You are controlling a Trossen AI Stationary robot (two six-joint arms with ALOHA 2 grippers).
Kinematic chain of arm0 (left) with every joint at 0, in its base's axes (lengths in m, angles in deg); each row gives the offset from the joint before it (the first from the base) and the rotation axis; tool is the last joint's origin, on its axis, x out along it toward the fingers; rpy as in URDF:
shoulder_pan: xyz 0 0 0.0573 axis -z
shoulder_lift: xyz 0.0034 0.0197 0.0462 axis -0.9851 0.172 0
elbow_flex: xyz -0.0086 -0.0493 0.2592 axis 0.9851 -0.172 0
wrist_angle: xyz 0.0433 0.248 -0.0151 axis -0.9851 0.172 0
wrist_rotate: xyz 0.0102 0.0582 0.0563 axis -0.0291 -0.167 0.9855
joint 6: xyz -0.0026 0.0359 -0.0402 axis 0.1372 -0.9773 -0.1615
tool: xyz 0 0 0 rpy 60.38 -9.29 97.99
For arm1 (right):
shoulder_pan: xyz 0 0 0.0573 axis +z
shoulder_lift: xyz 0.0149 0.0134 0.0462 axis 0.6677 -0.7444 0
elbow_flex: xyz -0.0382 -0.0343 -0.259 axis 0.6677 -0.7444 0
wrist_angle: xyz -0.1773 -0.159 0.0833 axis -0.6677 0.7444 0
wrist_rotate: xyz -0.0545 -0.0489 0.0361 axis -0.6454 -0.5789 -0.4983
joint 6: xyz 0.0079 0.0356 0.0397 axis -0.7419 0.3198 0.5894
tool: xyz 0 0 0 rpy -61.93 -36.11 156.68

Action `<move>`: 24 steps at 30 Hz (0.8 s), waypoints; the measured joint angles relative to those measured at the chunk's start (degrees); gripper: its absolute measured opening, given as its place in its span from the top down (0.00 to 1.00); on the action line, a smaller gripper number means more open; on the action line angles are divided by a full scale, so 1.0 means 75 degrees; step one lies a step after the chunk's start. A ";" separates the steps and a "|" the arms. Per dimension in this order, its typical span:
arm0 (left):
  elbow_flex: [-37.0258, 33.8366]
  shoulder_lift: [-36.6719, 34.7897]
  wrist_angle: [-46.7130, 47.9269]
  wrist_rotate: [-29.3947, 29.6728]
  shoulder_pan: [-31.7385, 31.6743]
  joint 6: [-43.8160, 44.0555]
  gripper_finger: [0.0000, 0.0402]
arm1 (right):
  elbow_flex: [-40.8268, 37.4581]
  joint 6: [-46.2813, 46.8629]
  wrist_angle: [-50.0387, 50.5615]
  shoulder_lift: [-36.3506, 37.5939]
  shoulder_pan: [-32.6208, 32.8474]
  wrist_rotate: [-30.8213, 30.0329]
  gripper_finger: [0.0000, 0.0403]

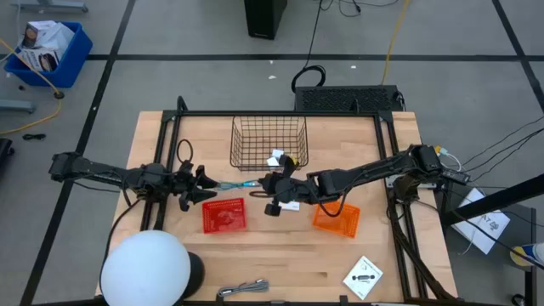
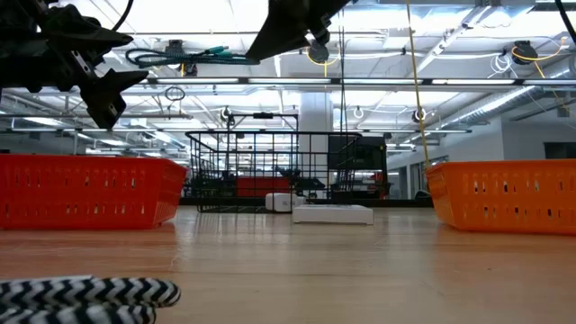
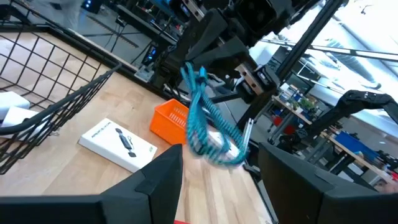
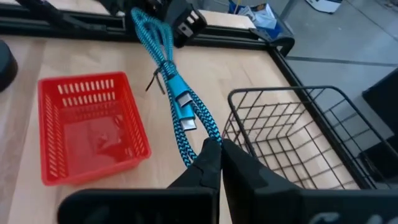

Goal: Pick and place items into bin
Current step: Put the blue charger cable into the red basket

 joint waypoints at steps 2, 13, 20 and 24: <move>0.0000 -0.0003 0.0001 0.0000 0.0001 0.0000 0.47 | 0.0000 -0.0007 -0.0097 0.0000 -0.0045 0.0065 1.00; 0.0000 0.0000 0.0001 0.0017 0.0001 -0.0032 0.47 | 0.0006 0.0005 -0.0100 -0.0122 -0.0071 0.0548 1.00; 0.0000 -0.0003 -0.0232 0.0015 0.0001 -0.0060 0.47 | 0.0003 0.0566 0.0130 -0.0234 -0.0045 0.0875 1.00; 0.0000 -0.0003 -0.0390 0.0015 0.0001 -0.0280 0.47 | 0.0002 0.0846 0.0140 -0.0391 0.0198 0.1185 1.00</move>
